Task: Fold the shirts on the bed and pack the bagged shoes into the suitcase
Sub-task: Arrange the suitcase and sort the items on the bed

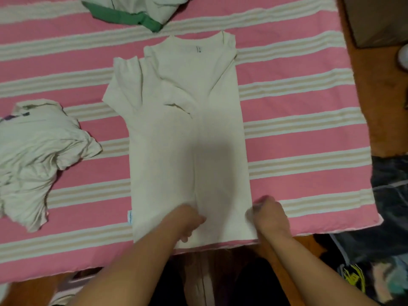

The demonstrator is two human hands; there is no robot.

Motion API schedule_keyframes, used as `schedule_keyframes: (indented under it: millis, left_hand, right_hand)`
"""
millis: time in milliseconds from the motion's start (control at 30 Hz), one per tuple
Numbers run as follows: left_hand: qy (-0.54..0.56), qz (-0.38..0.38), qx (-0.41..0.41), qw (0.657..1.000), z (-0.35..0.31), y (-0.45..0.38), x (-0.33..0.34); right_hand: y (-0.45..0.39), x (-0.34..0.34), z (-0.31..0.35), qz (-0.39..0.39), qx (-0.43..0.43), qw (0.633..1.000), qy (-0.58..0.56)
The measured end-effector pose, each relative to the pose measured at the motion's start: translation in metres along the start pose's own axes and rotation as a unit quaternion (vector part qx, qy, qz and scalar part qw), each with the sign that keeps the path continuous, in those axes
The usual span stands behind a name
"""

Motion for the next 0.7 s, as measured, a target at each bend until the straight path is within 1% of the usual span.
schedule_keyframes:
  millis: [33, 67, 100, 133, 167, 200, 233, 267, 300, 400, 467, 567, 600, 633, 700]
  left_hand:
    - [0.080, -0.002, -0.015, 0.997, -0.009, -0.003, -0.028]
    - [0.141, -0.048, -0.006, 0.989, -0.019, -0.009, -0.060]
    - [0.191, -0.119, 0.017, 0.974, -0.029, -0.016, -0.097]
    - [0.229, -0.202, 0.047, 0.951, -0.039, -0.022, -0.134]
    - [0.243, -0.281, 0.073, 0.926, -0.048, -0.027, -0.171]
    - [0.252, -0.338, 0.097, 0.901, -0.059, -0.031, -0.204]
    - [0.266, -0.372, 0.118, 0.882, -0.070, -0.036, -0.233]
    - [0.274, -0.390, 0.138, 0.868, -0.082, -0.042, -0.258]
    - [0.274, -0.398, 0.149, 0.863, -0.094, -0.049, -0.279]
    - [0.292, -0.401, 0.149, 0.855, -0.123, -0.077, -0.321]
    - [0.323, -0.395, 0.137, 0.849, -0.134, -0.093, -0.329]
    - [0.355, -0.372, 0.155, 0.844, -0.142, -0.098, -0.327]
    - [0.380, -0.366, 0.171, 0.832, -0.142, -0.093, -0.324]
    - [0.411, -0.371, 0.186, 0.812, -0.140, -0.089, -0.320]
    - [0.445, -0.393, 0.208, 0.777, -0.132, -0.074, -0.311]
  right_hand:
    - [-0.009, -0.016, 0.020, -0.028, -0.040, 0.999, 0.003]
    - [-0.022, -0.033, 0.045, -0.050, -0.085, 0.995, 0.004]
    - [-0.036, -0.051, 0.072, -0.061, -0.124, 0.990, 0.010]
    - [-0.052, -0.069, 0.100, -0.074, -0.164, 0.983, 0.017]
    - [-0.067, -0.087, 0.130, -0.089, -0.201, 0.975, 0.027]
    - [-0.084, -0.103, 0.157, -0.106, -0.232, 0.966, 0.035]
    - [-0.100, -0.119, 0.184, -0.126, -0.257, 0.957, 0.047]
    - [-0.119, -0.131, 0.208, -0.146, -0.279, 0.947, 0.058]
    - [-0.137, -0.143, 0.233, -0.166, -0.299, 0.937, 0.075]
    - [-0.191, -0.167, 0.301, -0.225, -0.364, 0.890, 0.154]
    - [-0.214, -0.175, 0.336, -0.225, -0.391, 0.865, 0.220]
    - [-0.230, -0.174, 0.371, -0.204, -0.380, 0.846, 0.314]
    - [-0.232, -0.172, 0.379, -0.201, -0.379, 0.839, 0.334]
    - [-0.232, -0.171, 0.387, -0.202, -0.383, 0.832, 0.348]
    - [-0.230, -0.170, 0.396, -0.227, -0.416, 0.812, 0.342]
Point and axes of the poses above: each hand's wrist, its own y-axis away from the middle knuckle, its own x-axis out of the palm, z = x × y, the point moved 1 cm from there along -y, towards the middle knuckle, and after that the axes turned 4 degrees about y, right-handed, at the moved point
